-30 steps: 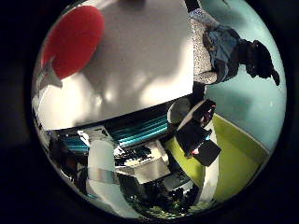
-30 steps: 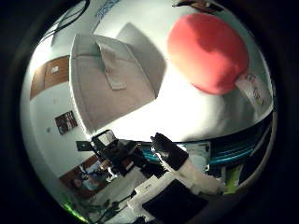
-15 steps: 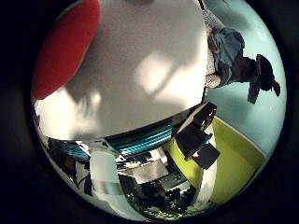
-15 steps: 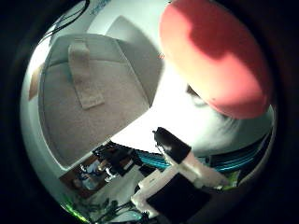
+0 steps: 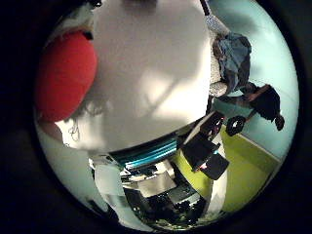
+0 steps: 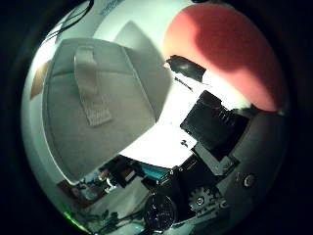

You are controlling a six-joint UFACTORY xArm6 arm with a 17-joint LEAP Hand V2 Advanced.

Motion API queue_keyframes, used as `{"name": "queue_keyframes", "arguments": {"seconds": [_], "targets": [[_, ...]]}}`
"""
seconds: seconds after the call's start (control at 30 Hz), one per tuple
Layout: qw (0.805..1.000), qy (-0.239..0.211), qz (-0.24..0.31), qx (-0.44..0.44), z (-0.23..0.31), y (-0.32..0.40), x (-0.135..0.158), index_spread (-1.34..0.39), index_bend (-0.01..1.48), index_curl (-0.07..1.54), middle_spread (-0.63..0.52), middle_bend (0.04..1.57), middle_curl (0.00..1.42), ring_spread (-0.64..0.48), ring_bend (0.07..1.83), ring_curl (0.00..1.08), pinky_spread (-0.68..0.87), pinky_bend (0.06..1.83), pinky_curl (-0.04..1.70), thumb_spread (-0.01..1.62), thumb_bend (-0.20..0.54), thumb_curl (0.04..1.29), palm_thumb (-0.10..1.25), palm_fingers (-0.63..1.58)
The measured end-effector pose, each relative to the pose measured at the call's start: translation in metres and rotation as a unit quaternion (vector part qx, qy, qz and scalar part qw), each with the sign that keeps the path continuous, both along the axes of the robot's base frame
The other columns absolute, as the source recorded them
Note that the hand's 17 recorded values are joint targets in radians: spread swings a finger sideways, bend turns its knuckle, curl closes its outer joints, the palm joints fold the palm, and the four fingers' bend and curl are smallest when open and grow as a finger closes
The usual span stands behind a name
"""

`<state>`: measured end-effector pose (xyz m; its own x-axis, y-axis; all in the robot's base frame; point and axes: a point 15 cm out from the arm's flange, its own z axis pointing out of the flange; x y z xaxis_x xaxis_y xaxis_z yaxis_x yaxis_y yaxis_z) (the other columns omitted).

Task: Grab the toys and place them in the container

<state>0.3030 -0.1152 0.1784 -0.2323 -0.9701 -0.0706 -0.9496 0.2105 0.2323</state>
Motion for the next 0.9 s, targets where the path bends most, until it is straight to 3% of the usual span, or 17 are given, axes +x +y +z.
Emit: {"name": "queue_keyframes", "arguments": {"seconds": [0.27,0.57,0.9], "targets": [[1.000,-0.006,0.004,-0.003,0.074,-0.001,0.001,-0.31,1.13,0.90,-0.19,1.32,0.92,-0.27,1.39,0.82,-0.18,1.35,0.95,0.80,-0.016,0.69,1.06,0.97],[0.998,-0.037,0.017,-0.044,0.186,-0.009,0.000,-0.29,1.13,0.95,-0.18,1.35,0.93,-0.27,1.40,0.87,-0.17,1.30,1.12,0.79,-0.016,0.76,1.05,0.94],[0.992,-0.082,0.076,-0.057,0.265,0.060,0.007,-0.30,1.10,0.97,-0.18,1.34,0.92,-0.27,1.38,0.89,-0.17,1.24,1.21,0.79,-0.018,0.80,1.04,0.95]]}}
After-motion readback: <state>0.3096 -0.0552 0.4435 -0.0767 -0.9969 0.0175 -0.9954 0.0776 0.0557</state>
